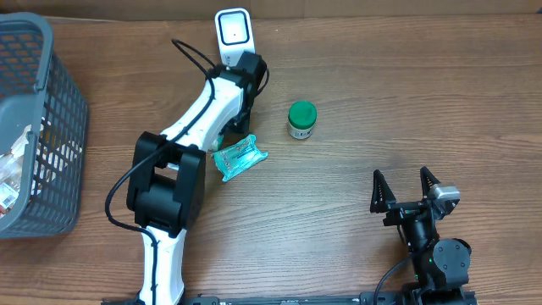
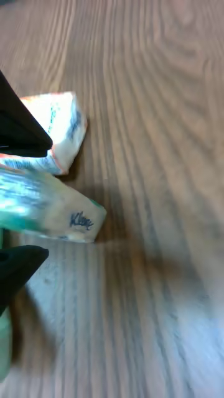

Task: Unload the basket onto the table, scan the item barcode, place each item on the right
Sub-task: 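Lower the Kleenex pack beside the orange pack and open the left gripper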

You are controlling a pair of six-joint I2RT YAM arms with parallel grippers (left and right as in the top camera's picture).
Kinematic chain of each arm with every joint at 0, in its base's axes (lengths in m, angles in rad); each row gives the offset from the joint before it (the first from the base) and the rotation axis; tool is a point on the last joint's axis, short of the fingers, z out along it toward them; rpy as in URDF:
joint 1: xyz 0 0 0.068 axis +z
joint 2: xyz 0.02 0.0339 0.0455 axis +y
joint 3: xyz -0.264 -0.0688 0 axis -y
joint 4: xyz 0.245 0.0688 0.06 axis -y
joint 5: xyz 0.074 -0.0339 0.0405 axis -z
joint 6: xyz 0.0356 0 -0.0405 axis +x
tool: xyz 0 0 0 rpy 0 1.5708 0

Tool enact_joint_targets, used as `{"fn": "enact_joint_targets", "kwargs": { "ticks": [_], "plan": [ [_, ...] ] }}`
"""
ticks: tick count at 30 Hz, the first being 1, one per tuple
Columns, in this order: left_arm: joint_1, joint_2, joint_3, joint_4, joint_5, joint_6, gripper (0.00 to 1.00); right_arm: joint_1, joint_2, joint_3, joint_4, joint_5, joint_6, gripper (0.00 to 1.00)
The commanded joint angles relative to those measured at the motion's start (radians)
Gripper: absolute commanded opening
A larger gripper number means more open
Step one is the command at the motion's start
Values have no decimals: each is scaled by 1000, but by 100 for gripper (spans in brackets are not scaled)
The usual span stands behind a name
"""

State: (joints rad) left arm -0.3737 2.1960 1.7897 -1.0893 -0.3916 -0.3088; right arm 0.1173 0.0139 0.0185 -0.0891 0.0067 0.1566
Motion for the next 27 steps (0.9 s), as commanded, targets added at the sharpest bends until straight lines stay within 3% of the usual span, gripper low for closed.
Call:
{"fn": "enact_joint_targets", "kwargs": {
  "ticks": [1,4,8,9,11,18,27],
  "plan": [
    [-8,-1,138,-39,35,-17,48,-6,-10,-11,6,-1,-5,100],
    [-16,-1,219,-78,104,-16,45,-6,-10,-11,6,-1,-5,100],
    [-23,0,238,-95,142,-17,33,-6,-10,-10,6,-1,-5,100],
    [-22,2,235,-101,137,-17,29,-6,-10,-11,6,-1,-5,100],
    [-14,2,225,-127,99,-26,5,-6,-10,-10,6,-1,-5,100],
    [30,2,219,-245,-8,-146,4,-6,-10,-10,6,-1,-5,100],
    [59,3,97,-166,-8,-167,4,-6,-10,-11,6,-1,-5,100]
  ]
}}
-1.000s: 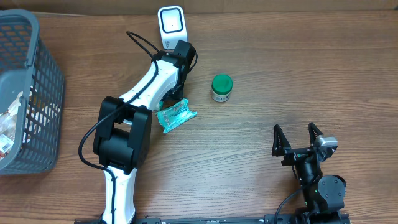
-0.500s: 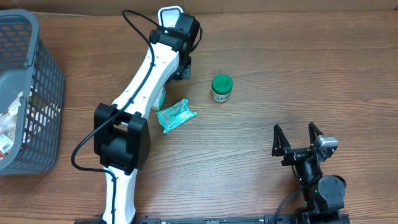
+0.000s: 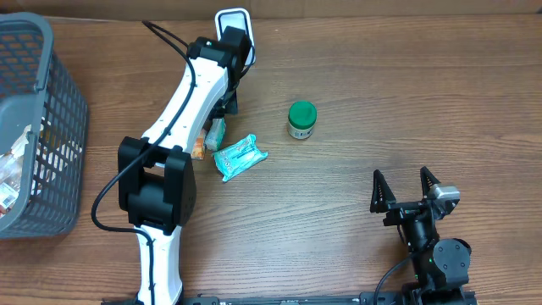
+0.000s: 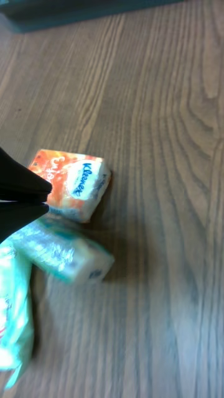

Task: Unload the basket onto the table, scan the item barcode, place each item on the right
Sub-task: 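Lower the Kleenex pack beside the orange pack and open the left gripper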

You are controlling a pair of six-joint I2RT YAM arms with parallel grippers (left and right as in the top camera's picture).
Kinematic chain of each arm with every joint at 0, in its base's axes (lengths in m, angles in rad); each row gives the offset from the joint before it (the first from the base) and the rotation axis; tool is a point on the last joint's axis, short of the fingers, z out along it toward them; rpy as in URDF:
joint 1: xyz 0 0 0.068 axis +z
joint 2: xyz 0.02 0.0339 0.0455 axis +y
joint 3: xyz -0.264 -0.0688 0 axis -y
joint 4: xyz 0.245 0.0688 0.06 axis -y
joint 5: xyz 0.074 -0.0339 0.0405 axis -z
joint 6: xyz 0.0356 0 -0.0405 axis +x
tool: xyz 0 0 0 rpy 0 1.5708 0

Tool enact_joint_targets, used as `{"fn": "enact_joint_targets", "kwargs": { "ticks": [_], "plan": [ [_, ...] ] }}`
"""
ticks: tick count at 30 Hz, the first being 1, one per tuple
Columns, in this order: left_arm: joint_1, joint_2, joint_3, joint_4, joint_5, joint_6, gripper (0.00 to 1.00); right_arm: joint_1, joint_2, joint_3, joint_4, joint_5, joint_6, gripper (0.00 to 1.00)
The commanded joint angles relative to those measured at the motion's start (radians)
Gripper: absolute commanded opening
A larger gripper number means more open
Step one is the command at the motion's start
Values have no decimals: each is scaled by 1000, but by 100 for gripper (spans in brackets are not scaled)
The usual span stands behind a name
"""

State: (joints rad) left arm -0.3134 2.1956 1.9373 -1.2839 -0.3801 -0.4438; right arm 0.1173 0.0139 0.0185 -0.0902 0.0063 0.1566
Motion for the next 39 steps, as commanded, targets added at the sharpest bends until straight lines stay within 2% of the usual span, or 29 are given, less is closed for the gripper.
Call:
{"fn": "enact_joint_targets", "kwargs": {
  "ticks": [1,6,21,29,39],
  "plan": [
    [-1,3,-69,46,-19,-32,4,-6,-10,-11,7,-1,-5,100],
    [-2,4,-133,97,2,-31,4,-6,-10,-11,7,-1,-5,100],
    [-94,3,-134,170,153,41,4,-6,-10,-11,7,-1,-5,100],
    [-127,3,-134,135,156,49,4,-6,-10,-11,7,-1,-5,100],
    [-140,3,-150,96,227,77,4,-6,-10,-10,7,-1,-5,100]
  ]
}}
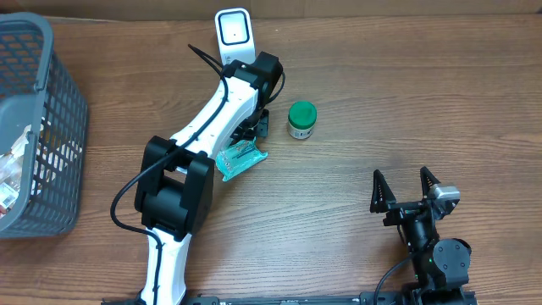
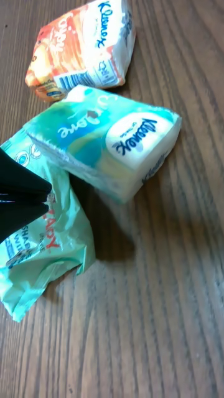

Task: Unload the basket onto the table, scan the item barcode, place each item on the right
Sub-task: 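Lower the Kleenex pack beside the orange pack and open the left gripper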

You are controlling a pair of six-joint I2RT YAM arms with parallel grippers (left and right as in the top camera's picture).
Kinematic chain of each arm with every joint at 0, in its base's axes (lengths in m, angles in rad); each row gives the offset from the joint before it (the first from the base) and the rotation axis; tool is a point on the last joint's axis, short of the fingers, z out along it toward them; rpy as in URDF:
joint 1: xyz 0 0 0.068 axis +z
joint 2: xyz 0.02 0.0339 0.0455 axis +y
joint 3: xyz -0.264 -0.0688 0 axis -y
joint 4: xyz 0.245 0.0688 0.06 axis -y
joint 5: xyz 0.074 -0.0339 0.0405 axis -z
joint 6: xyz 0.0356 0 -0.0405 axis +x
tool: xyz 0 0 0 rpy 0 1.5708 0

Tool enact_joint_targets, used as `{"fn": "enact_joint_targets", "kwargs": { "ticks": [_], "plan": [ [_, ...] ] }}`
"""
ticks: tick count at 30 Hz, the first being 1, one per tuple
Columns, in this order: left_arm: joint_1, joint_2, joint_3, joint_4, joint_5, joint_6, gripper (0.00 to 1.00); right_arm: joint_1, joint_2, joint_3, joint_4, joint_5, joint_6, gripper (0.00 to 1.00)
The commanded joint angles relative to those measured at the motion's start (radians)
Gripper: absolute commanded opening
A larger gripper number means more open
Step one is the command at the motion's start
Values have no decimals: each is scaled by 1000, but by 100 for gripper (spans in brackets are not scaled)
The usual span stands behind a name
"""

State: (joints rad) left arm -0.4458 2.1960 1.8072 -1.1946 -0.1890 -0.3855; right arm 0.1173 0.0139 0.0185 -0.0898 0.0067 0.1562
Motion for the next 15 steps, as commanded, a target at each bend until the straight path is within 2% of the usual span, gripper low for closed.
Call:
{"fn": "enact_joint_targets", "kwargs": {
  "ticks": [1,10,15],
  "plan": [
    [-7,3,-27,10,46,19,4,-6,-10,-10,6,-1,-4,100],
    [-8,3,-162,74,87,4,4,-6,-10,-10,6,-1,-4,100],
    [-19,3,-163,93,191,21,4,-6,-10,-10,6,-1,-4,100]
  ]
}}
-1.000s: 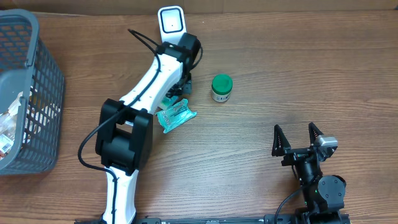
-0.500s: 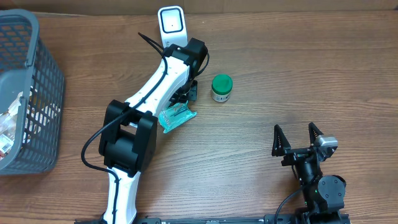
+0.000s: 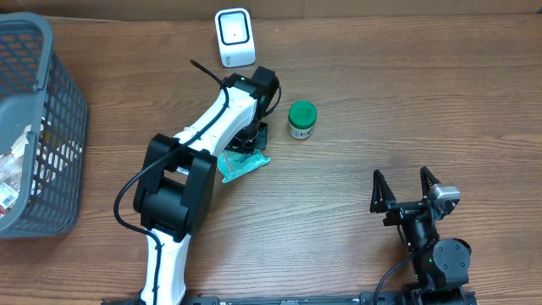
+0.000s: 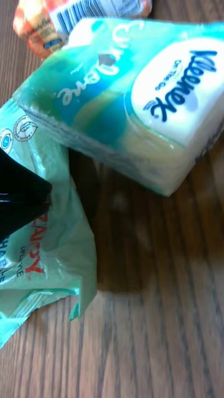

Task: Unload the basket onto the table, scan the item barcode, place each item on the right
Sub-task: 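Lower the Kleenex pack beside the orange pack and open the left gripper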

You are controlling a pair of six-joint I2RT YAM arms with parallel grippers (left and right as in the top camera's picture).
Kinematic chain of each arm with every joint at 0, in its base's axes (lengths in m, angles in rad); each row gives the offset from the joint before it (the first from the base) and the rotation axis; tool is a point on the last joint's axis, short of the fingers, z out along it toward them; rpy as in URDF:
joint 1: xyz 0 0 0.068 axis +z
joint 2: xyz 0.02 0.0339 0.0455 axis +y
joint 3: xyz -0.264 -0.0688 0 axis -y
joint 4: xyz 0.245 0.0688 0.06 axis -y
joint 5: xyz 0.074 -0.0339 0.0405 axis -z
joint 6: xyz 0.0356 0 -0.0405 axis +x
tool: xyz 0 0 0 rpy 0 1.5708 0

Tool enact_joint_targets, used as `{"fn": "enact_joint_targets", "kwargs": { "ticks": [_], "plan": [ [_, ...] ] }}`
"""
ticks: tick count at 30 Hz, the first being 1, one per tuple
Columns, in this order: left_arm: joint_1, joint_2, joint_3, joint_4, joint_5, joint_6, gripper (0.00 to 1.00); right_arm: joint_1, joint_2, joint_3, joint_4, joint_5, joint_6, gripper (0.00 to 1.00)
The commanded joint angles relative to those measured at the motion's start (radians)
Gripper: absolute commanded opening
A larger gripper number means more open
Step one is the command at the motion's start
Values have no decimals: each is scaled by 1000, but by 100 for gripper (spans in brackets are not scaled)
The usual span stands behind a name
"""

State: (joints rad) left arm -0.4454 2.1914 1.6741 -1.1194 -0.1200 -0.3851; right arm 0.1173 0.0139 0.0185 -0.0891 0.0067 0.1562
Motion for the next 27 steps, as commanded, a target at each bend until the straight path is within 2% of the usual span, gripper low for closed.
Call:
{"fn": "enact_joint_targets", "kwargs": {
  "ticks": [1,5,17,24,25,27],
  "plan": [
    [-23,8,-29,26,162,33,4,-6,-10,-10,6,-1,-4,100],
    [-52,8,-29,43,272,79,4,-6,-10,-10,6,-1,-4,100],
    [-73,3,-8,11,239,90,4,-6,-10,-10,6,-1,-4,100],
    [-52,-66,159,-98,185,96,4,-6,-10,-10,6,-1,-4,100],
    [-50,-79,188,-113,186,102,7,-6,-10,-11,6,-1,-4,100],
    [-45,-112,259,-151,177,106,22,-6,-10,-10,6,-1,-4,100]
  ]
}}
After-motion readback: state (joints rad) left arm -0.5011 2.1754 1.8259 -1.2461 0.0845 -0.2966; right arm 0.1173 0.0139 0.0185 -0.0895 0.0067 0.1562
